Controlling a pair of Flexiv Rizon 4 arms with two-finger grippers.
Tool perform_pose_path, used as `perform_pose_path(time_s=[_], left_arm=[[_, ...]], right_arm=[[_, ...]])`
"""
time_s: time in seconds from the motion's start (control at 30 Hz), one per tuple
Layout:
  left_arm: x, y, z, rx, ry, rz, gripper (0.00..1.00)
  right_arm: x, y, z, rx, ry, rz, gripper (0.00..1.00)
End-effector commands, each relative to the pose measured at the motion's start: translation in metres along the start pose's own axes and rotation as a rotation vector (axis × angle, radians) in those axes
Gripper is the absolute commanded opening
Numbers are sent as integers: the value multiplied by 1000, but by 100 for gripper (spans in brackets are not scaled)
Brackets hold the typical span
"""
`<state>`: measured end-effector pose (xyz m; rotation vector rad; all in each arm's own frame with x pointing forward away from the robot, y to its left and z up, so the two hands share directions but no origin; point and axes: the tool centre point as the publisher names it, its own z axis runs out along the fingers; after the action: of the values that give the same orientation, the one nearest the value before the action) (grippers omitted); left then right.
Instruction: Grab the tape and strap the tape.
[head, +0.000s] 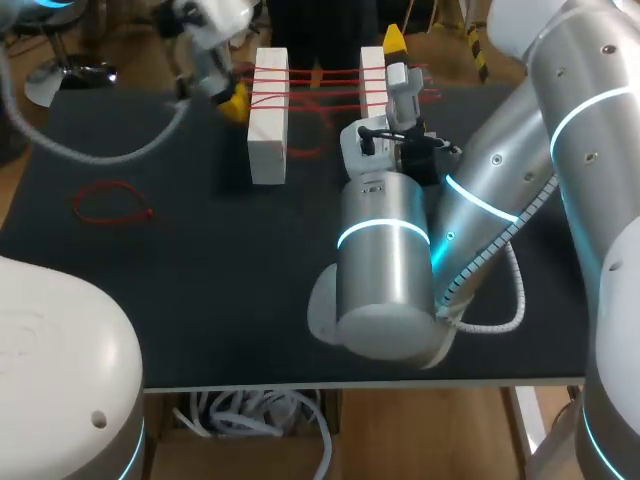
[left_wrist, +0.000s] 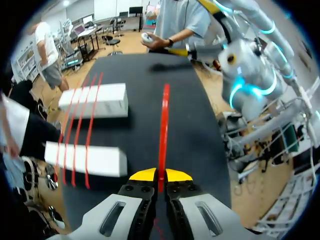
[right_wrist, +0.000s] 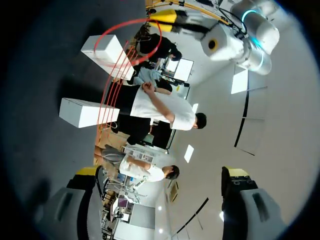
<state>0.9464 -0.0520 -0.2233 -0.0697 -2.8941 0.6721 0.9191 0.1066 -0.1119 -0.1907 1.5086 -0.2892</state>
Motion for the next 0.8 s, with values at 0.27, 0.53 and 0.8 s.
perform_pose_path(time_s=[0.27,0.53,0.8], left_arm=[[9,189,-20,-3,122,-39,0],[-11,250,-34,-25,124,-20,0],[-19,251,-30,-14,84,19,32]], right_arm=[[-4,-3,2,-14,7,-3,100],[-4,-3,2,-14,7,-3,100],[-4,-3,2,-14,7,-3,100]])
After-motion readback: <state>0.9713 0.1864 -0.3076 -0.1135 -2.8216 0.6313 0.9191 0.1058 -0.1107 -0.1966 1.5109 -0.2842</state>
